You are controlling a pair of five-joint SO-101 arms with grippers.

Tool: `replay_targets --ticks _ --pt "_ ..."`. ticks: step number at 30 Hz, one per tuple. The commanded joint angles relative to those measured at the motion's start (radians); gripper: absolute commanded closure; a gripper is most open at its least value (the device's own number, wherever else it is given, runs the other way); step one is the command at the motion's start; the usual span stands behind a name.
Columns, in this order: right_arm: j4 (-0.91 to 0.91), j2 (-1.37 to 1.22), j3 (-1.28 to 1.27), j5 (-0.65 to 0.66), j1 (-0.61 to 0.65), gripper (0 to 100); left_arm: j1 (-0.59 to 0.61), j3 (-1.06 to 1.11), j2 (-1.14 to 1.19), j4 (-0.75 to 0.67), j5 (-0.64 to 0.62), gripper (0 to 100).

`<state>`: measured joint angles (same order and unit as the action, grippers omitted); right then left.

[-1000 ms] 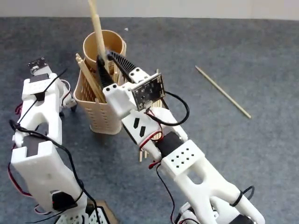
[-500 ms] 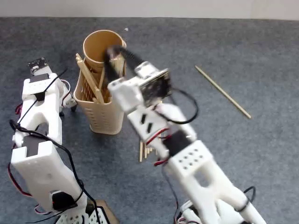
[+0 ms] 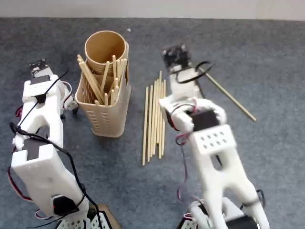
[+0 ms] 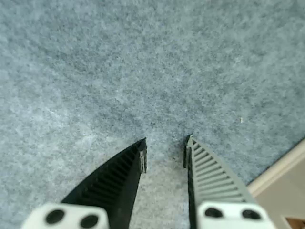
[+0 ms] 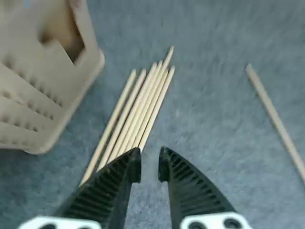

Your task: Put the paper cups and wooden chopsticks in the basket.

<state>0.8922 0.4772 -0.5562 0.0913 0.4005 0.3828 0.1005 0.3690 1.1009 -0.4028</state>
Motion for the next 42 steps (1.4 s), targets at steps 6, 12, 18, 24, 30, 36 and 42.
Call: replay_targets --ticks 6,12,18,24,30,36,42 --pt "-0.515 -0.337 -0.188 0.015 -0.018 90.7 0.002 -0.016 -0.013 -0.009 0.011 84" --pt "-0.512 -0.45 -0.156 0.014 0.033 71.6 0.002 -0.016 -0.013 -0.009 0.011 84" --pt "-0.512 -0.398 -0.151 0.008 0.053 69.5 0.002 -0.016 -0.013 -0.009 0.011 84" --pt "-0.512 -0.355 -0.154 0.006 0.05 69.5 -0.001 -0.016 -0.013 -0.009 0.011 84" --pt "-0.51 -0.329 -0.156 -0.028 0.051 69.5 -0.001 -0.016 -0.013 -0.009 0.011 84" --pt "-0.512 -0.493 -0.165 -0.028 0.048 69.5 -0.002 -0.016 -0.013 -0.009 0.011 84" --pt "-0.509 -0.555 -0.16 -0.029 0.045 69.5 -0.002 -0.016 -0.013 -0.008 0.011 84"
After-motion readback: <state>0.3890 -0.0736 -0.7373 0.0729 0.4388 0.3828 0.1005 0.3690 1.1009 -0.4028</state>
